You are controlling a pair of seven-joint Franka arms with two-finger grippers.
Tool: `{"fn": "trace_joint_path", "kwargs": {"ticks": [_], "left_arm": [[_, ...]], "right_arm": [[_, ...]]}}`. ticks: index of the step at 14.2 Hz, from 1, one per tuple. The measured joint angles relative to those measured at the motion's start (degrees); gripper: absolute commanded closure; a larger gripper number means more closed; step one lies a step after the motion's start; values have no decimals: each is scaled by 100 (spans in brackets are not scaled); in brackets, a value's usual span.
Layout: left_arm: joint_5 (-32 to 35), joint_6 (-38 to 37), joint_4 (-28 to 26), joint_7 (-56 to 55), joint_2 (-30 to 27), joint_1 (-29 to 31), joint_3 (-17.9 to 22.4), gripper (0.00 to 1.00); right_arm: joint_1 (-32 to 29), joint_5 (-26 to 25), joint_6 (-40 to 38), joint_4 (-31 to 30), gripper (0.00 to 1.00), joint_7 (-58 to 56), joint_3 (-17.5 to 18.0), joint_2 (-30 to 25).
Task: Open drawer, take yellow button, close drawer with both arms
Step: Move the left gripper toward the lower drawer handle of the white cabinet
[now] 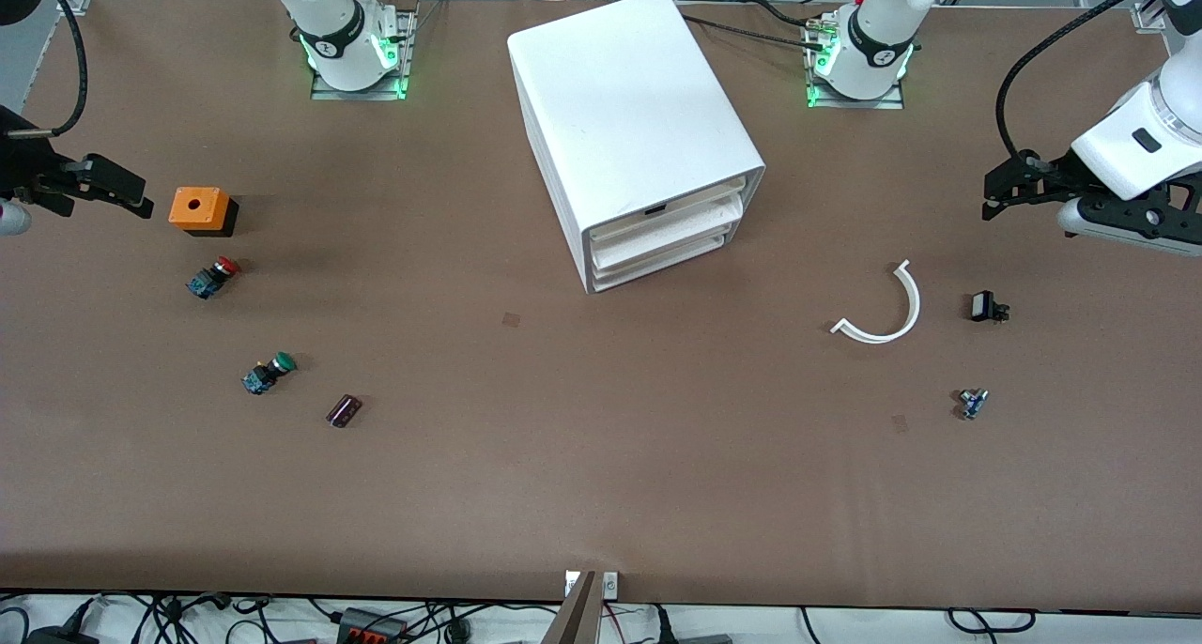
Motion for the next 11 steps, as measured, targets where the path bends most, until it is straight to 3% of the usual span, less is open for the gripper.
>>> {"fn": "trace_joint_path", "kwargs": {"ticks": [11], "left_arm": [[-53, -256, 1, -14, 0, 0, -2, 0]], "right_arm": [[-1, 0, -5, 0, 0, 0, 0, 0]]}}
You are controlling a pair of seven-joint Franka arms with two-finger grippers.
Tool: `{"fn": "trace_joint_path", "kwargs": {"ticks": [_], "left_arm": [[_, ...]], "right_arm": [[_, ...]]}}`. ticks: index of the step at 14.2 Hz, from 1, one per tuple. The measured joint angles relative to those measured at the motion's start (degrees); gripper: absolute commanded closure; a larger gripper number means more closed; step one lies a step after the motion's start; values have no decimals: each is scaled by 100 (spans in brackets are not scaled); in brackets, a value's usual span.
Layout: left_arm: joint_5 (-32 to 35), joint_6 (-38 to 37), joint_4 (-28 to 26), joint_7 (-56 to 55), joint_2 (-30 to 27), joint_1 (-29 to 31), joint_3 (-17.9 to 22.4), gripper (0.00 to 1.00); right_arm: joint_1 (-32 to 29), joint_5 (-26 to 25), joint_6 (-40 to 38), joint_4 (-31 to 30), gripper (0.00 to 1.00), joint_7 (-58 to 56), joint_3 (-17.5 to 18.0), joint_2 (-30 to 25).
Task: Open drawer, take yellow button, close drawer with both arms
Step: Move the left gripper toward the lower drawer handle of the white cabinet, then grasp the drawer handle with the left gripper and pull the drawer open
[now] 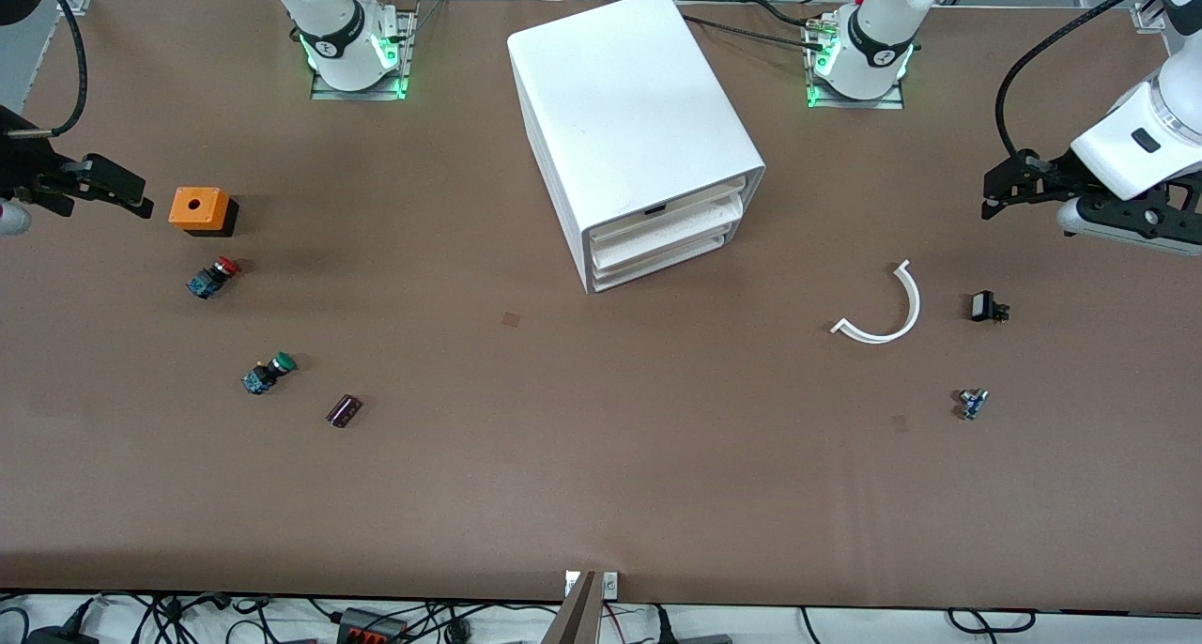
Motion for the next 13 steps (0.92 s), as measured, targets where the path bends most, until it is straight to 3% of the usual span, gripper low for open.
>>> {"fn": "trace_joint_path", "kwargs": {"ticks": [7, 10, 13], "left_arm": [[-1219, -1465, -6, 23, 327, -243, -112, 0], [-2130, -1440, -20, 185, 821, -510, -166, 0], [-3188, -894, -50, 429, 1339, -615, -184, 0]], "right_arm": [[2, 0, -10, -5, 0, -2, 3, 16], [94, 1, -12, -30, 0, -2, 19, 44], [396, 2, 3, -35, 0, 10, 40, 106]]}}
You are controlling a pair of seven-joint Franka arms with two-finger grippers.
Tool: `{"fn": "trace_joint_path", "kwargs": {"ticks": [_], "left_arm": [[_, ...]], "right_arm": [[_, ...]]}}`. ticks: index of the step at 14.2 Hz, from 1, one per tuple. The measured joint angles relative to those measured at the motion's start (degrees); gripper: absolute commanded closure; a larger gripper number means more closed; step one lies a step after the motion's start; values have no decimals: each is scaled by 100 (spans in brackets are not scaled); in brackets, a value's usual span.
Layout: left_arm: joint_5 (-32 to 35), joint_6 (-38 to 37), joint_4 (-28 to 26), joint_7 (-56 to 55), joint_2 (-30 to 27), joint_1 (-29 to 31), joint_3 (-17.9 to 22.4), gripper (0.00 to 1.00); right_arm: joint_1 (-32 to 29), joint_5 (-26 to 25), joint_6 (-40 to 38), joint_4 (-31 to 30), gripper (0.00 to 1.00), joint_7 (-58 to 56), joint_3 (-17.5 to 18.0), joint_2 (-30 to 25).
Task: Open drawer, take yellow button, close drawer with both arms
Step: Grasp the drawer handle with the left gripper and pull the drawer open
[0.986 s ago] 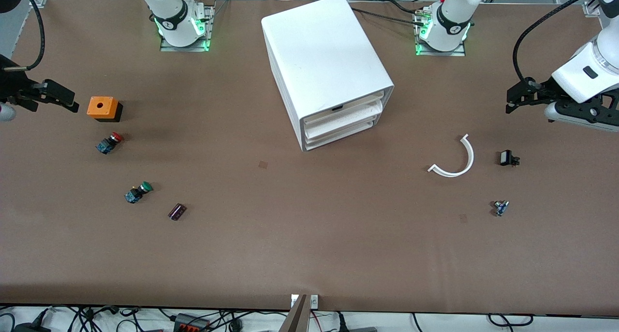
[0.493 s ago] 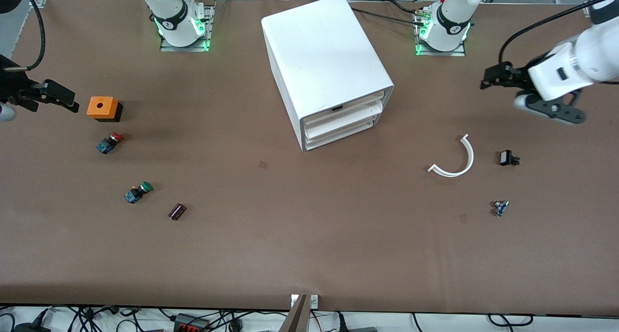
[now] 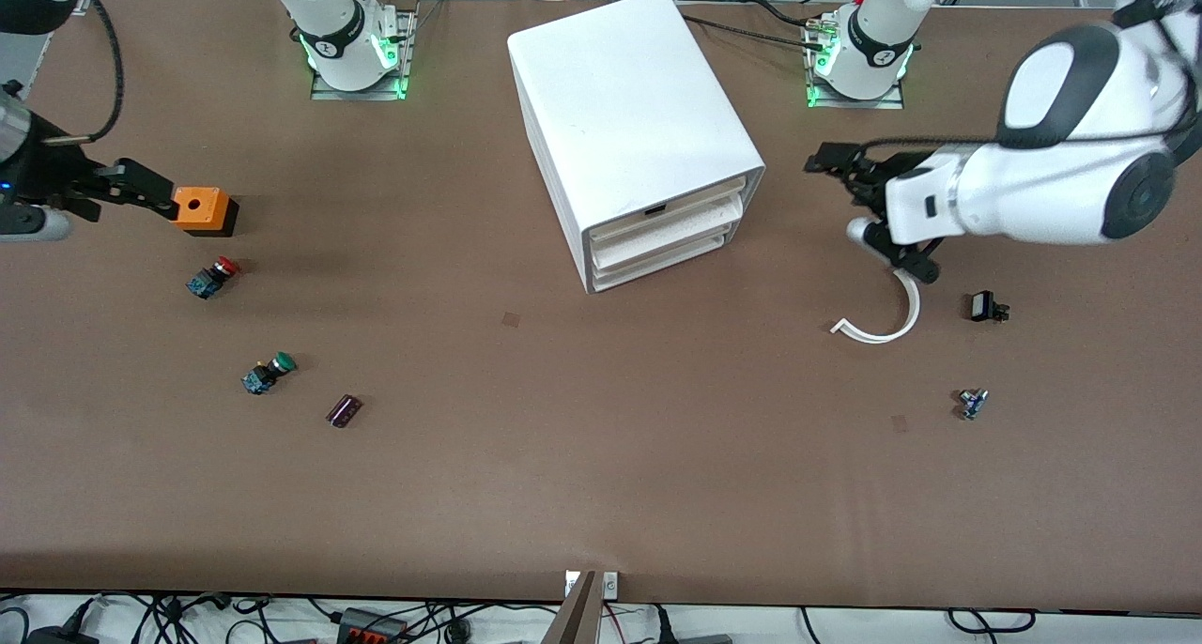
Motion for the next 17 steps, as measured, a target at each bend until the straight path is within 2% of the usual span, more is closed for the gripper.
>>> {"fn": "trace_joint_path", "kwargs": {"ticks": [2, 5, 8, 11, 14, 17], "left_arm": [[-756, 553, -191, 291, 227, -11, -20, 0], [-1514, 1497, -847, 1203, 404, -19, -171, 0], [-2346, 1709, -1398, 2004, 513, -6, -199, 0], [-2705, 1712, -1806, 2457, 532, -8, -213, 0], [-2743, 1730, -1942, 2784, 696, -59, -275, 9], [-2747, 1732, -1945, 3024, 884, -61, -356, 27]], "right_arm": [[191, 42, 47, 2, 0, 9, 7, 82], [399, 287, 203, 81, 0, 14, 12, 270], [527, 341, 283, 240, 0, 46, 14, 446], [540, 345, 286, 274, 0, 49, 11, 543], [536, 359, 304, 283, 0, 50, -5, 595], [536, 362, 306, 298, 0, 53, -6, 602]]}}
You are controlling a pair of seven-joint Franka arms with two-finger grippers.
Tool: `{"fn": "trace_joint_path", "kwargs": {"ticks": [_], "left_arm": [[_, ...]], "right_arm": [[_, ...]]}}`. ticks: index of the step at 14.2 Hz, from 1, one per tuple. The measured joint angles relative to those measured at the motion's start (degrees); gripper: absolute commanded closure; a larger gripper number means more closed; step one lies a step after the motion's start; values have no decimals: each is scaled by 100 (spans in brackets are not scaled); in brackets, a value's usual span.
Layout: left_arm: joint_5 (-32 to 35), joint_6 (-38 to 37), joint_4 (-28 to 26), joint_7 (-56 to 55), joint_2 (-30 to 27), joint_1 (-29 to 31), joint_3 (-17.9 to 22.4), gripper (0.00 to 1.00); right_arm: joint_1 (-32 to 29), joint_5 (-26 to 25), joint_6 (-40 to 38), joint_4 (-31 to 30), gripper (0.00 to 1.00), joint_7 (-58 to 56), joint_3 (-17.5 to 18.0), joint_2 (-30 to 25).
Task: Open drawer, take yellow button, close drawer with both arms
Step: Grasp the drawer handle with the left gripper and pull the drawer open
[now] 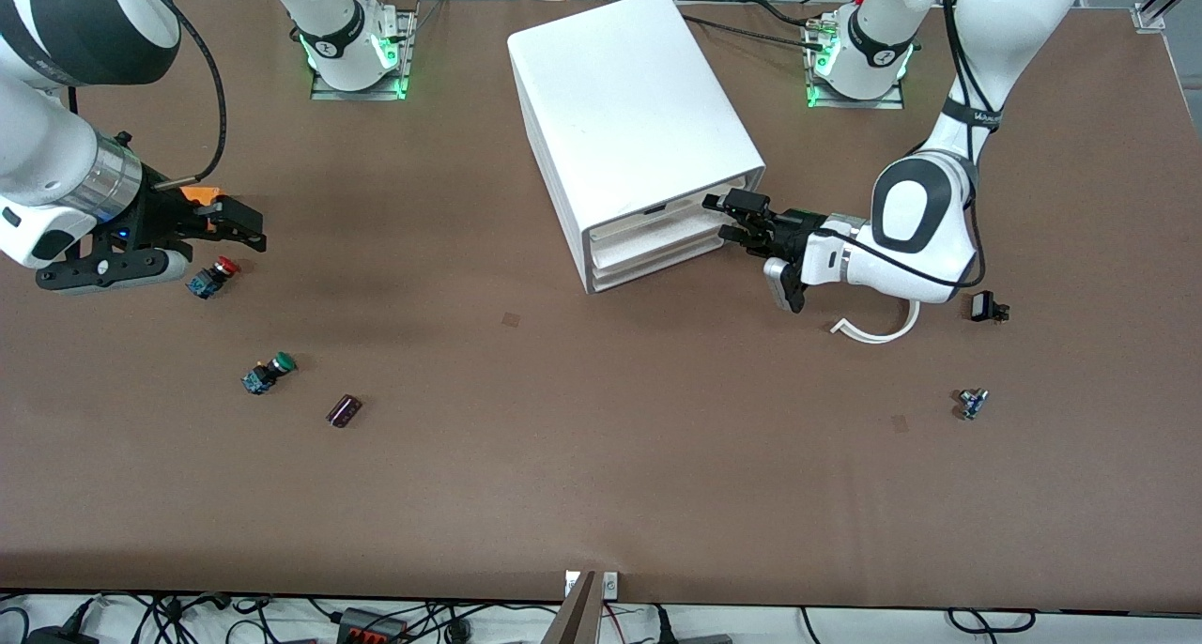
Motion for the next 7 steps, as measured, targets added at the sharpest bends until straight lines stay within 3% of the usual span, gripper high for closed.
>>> {"fn": "trace_joint_path", "kwargs": {"ticks": [2, 7], "left_arm": [[-9, 0, -1, 78, 66, -1, -136, 34], [-170, -89, 24, 277, 124, 16, -241, 89]], "right_arm": [[2, 3, 17, 26, 0, 0, 0, 58], [1, 96, 28, 180, 0, 1, 0, 222]]}}
